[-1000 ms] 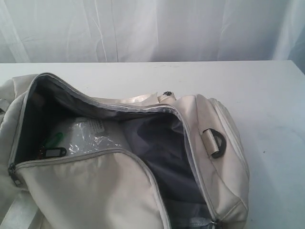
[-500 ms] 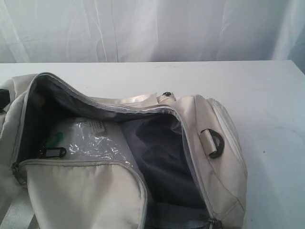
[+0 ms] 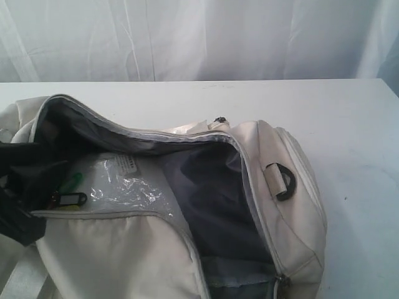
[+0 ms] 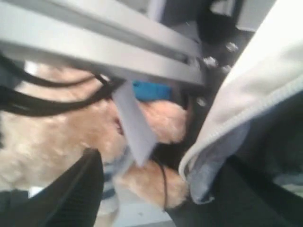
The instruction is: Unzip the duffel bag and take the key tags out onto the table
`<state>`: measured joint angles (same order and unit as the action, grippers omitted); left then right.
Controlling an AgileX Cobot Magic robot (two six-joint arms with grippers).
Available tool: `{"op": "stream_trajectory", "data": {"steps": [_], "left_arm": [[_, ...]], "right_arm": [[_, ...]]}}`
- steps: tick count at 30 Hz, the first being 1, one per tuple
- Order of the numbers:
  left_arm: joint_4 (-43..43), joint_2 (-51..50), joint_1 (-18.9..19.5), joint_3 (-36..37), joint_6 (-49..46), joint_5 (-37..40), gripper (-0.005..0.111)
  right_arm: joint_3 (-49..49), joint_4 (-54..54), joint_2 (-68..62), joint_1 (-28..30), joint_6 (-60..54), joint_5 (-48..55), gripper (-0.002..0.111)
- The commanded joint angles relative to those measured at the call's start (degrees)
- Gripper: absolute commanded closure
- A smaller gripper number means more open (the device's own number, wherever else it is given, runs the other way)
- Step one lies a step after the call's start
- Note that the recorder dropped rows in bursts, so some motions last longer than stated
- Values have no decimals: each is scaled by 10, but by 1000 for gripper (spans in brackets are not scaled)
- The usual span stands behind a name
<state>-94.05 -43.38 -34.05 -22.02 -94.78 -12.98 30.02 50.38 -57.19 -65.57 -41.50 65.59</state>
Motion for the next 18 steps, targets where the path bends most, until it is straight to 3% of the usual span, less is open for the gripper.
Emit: {"op": "stream_trajectory", "data": {"steps": [1, 13, 18], "left_arm": [[31, -55, 1, -12, 6, 12, 55], [134, -175, 1, -13, 6, 17, 55], [201, -210, 1, -13, 6, 62, 55]], "right_arm": [[1, -11, 4, -2, 13, -26, 47], [2, -5, 4, -2, 15, -87, 47], [2, 6, 4, -2, 17, -87, 47]]}}
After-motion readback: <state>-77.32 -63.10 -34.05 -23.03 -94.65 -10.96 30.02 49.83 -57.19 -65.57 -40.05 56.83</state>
